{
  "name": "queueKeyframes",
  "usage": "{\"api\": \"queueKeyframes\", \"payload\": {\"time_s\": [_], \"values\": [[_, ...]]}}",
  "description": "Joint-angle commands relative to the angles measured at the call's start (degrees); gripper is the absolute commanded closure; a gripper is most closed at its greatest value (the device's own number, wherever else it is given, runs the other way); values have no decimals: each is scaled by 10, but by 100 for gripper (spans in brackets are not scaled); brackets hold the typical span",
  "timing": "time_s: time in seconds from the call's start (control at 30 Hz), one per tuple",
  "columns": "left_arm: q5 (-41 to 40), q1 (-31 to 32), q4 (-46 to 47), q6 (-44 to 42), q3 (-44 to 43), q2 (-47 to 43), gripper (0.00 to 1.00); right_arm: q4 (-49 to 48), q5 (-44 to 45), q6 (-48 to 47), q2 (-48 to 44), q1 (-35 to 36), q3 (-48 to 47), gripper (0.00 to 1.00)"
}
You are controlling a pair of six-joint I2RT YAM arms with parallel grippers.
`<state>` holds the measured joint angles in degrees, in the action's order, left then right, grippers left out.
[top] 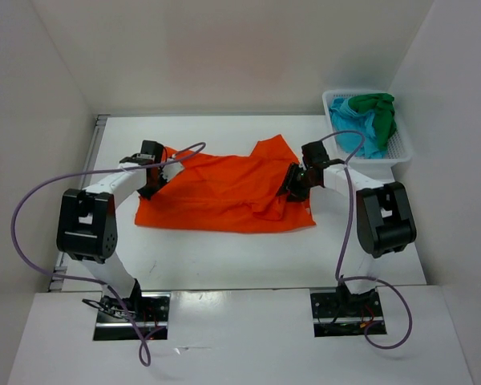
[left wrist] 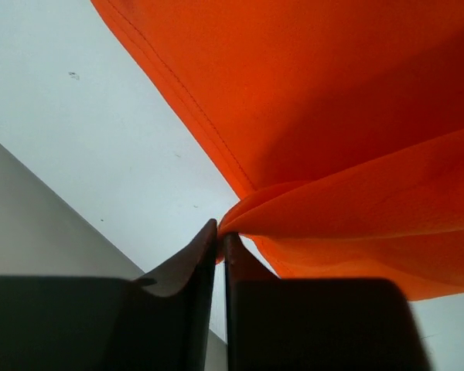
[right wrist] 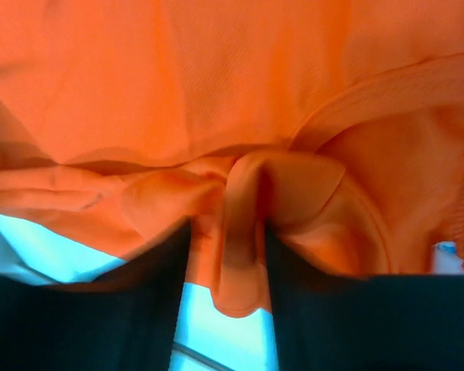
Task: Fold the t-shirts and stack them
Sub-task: Fold the flattened tshirt in 1/3 of the way
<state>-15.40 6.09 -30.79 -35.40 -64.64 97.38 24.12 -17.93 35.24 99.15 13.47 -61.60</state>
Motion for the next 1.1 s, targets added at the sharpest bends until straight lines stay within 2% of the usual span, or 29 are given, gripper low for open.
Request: {"api": "queueKeyframes", "payload": {"time_s": [0.0, 0.1, 0.13, 0.2, 0.27, 0.33, 0.37, 0.47, 0.53, 0.63, 0.8, 0.93, 1.03, 1.07], "values": [[-19, -11, 7, 20, -21, 23, 83, -32, -8, -13, 14, -20, -16, 48], [-19, -27, 7, 31, -38, 38, 57, -32, -2, -24, 31, -41, -48, 34], [-25, -27, 7, 37, -44, 46, 41, -32, 4, -24, 36, -47, -58, 32], [-31, -44, -19, 45, -60, 55, 33, -1, -1, -38, 44, -59, -89, 29], [-3, -73, -52, 65, -92, 42, 24, 25, 10, -38, 5, -59, -86, 27], [82, -101, -97, 72, -98, -1, 14, 52, 58, -26, -48, -59, -31, 20], [110, -121, -107, 72, -81, -17, 12, 58, 74, -15, -109, -65, -7, 19], [164, -115, -112, 80, -24, -34, 2, 59, 97, 32, -198, -65, 78, 18], [185, -114, -112, 91, 14, -17, 0, 59, 106, 64, -207, -65, 116, 18], [236, -126, -102, 118, 14, 8, 0, 49, 113, 90, -198, -85, 148, 16], [267, -126, -83, 131, 8, 13, 0, 16, 78, 103, -165, -105, 179, 16], [232, -126, -62, 136, 15, 52, 0, -14, 53, 109, -125, -105, 207, 16], [224, -126, -57, 136, 30, 63, 12, -32, 31, 109, -104, -105, 207, 20], [224, -126, -52, 136, 30, 63, 20, -32, 25, 109, -97, -105, 207, 24]]}}
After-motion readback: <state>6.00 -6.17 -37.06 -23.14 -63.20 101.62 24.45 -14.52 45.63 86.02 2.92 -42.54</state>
